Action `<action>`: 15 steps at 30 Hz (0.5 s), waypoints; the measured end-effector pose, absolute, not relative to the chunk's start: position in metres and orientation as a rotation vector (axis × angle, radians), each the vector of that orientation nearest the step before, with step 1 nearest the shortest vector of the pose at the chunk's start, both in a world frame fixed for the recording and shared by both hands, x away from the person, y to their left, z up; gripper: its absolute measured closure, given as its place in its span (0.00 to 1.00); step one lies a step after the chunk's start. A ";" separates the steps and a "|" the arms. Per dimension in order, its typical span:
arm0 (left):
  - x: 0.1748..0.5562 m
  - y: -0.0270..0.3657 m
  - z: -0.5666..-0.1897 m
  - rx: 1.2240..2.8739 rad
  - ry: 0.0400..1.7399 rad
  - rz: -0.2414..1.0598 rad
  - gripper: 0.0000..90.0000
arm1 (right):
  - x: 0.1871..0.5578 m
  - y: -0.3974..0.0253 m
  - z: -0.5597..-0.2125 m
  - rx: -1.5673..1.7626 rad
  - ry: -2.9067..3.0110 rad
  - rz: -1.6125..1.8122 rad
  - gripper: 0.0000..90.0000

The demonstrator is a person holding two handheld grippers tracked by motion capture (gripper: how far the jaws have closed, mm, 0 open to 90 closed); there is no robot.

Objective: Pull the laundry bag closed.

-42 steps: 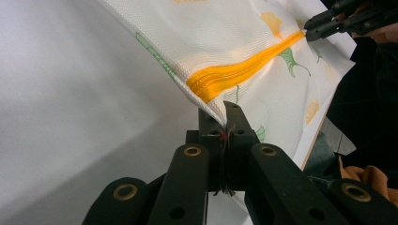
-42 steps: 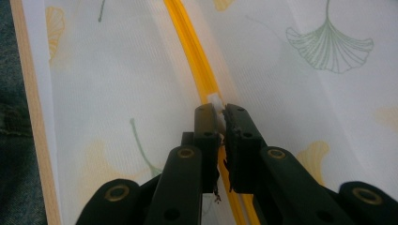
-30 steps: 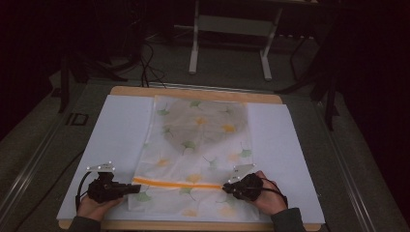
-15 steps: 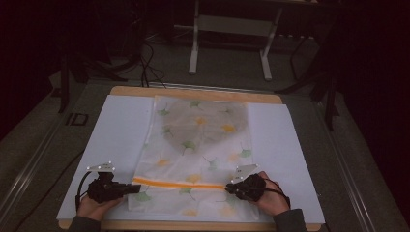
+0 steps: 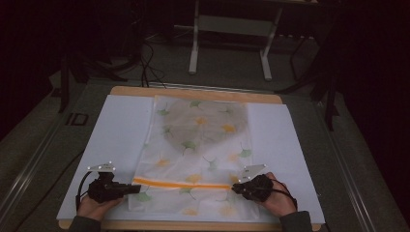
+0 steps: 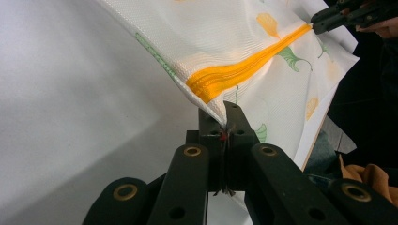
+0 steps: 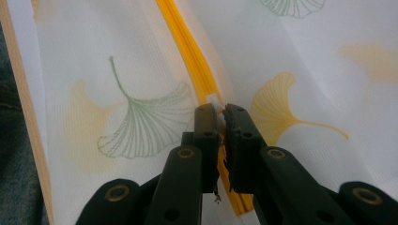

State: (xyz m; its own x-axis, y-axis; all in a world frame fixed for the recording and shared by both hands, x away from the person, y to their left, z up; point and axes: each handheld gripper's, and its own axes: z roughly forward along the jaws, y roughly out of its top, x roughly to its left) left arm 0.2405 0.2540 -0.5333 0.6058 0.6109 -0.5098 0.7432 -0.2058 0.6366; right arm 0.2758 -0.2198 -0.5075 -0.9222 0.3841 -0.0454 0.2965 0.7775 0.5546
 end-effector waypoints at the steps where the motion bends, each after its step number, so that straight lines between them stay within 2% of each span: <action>1: 0.241 0.254 -0.533 1.909 1.081 -0.180 0.99 | 0.276 -0.220 -0.507 0.542 2.813 0.839 0.94; 15: 0.240 0.254 -0.533 1.906 1.081 -0.181 0.99 | 0.274 -0.238 -0.508 0.590 2.812 0.831 0.94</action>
State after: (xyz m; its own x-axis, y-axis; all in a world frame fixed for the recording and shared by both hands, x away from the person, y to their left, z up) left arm 0.2405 0.2541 -0.5332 0.6052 0.6099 -0.5116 0.7435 -0.2033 0.6371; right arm 0.2737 -0.2383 -0.5082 -0.9115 0.4102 -0.0318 0.3269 0.7691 0.5492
